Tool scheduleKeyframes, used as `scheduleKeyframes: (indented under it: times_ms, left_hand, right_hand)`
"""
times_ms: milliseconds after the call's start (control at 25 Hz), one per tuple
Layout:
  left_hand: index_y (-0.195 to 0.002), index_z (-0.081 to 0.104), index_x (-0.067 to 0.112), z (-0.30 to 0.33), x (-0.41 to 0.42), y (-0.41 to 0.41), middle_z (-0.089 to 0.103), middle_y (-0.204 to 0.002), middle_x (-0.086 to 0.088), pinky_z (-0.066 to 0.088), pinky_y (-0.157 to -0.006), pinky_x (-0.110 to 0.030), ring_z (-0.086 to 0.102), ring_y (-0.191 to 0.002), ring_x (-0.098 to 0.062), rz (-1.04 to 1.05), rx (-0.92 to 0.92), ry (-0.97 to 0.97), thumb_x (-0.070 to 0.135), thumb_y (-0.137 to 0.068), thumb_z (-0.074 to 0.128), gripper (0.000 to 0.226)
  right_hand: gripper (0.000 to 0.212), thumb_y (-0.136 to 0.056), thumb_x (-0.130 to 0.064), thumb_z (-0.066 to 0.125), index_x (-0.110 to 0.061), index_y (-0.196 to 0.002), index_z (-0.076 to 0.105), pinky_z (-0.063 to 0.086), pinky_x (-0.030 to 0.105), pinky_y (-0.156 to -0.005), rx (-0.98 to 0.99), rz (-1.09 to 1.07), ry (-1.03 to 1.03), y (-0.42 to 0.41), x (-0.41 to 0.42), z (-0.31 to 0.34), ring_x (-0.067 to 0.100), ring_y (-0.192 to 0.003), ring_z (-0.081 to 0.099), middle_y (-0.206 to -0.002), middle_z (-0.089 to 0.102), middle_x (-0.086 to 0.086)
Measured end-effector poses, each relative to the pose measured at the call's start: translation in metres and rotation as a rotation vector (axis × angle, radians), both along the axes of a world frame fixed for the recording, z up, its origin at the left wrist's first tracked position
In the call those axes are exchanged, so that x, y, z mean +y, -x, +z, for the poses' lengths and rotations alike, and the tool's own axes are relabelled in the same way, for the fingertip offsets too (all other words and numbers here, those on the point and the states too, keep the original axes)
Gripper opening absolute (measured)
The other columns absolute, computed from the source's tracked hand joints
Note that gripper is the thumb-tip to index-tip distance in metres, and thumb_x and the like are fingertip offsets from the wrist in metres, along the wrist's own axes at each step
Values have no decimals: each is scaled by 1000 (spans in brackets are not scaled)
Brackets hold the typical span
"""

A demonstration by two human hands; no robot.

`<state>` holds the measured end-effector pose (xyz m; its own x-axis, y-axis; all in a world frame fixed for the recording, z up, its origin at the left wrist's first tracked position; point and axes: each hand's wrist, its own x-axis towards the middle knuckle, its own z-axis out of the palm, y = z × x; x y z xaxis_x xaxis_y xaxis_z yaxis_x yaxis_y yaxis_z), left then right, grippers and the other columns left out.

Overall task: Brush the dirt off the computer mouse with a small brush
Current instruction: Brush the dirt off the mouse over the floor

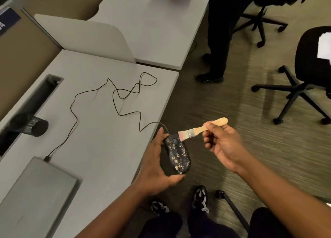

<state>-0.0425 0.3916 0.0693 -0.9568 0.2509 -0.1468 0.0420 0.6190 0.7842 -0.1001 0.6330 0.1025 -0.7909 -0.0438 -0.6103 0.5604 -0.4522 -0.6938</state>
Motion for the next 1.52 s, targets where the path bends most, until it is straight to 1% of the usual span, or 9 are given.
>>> scheduleKeyframes:
  times_ms: [520,600,760,880,960,1040,1240,1400,1520]
  left_hand:
    - [-165,4,48,-1,-10,-3,35,-164,14,45,-116,-52,42,-149,-12,-46,148,56,44,-66,95,134]
    - [-164,3,50,-2,-10,-6,36,-164,10,46,-117,-47,42,-149,-10,-43,149,51,39,-66,97,135]
    - [-164,3,49,-6,-12,-9,35,-160,13,44,-114,-24,41,-146,-4,-58,160,43,37,-69,96,134]
    - [-165,2,47,-8,-13,-13,33,-162,15,48,-113,-35,42,-147,-10,-69,172,36,37,-69,97,135]
    - [-165,1,46,-8,-12,-16,27,-162,27,50,-112,-40,43,-147,-9,-77,184,24,37,-70,96,135]
    - [-165,-1,47,-7,-9,-18,24,-161,33,50,-112,-37,43,-146,-6,-82,198,16,37,-70,95,135]
    - [-164,-3,48,-11,-6,-25,31,-161,15,47,-112,-25,39,-148,-2,-52,187,62,30,-68,99,141]
    - [-167,6,34,-14,-6,-33,22,-164,30,39,-112,-12,34,-150,3,-56,187,51,29,-69,99,136]
    - [-167,10,18,-14,-5,-37,20,-165,29,38,-112,-11,32,-151,4,-39,197,44,28,-69,100,133]
  right_hand:
    - [6,-103,-17,61,-12,-101,65,44,19,-49,0,79,-88,4,-8,-12,9,-55,58,-69,68,3]
    - [7,-103,-16,61,-12,-101,66,44,19,-49,11,84,-137,6,-8,-14,10,-56,57,-70,68,4]
    - [8,-103,-16,61,-11,-99,66,45,20,-52,38,49,-174,6,-6,-13,10,-58,58,-70,68,3]
    - [8,-103,-18,61,-12,-102,65,46,20,-54,58,75,-69,4,-9,-10,10,-59,59,-72,69,3]
    - [9,-104,-18,59,-11,-104,66,47,19,-54,58,131,-45,0,-12,-11,10,-60,61,-72,70,3]
    - [10,-104,-17,59,-11,-104,67,48,19,-54,48,149,-62,-3,-13,-12,10,-61,61,-71,71,3]
    - [11,-104,-16,60,-8,-106,68,48,19,-54,87,110,-152,-7,-3,-12,12,-63,60,-74,70,5]
    - [13,-103,-20,61,-10,-109,67,51,19,-57,134,180,-25,-12,-7,-8,11,-65,66,-80,73,6]
    - [13,-104,-18,60,-10,-109,69,52,19,-57,147,262,-56,-13,-6,-8,14,-67,67,-83,75,9]
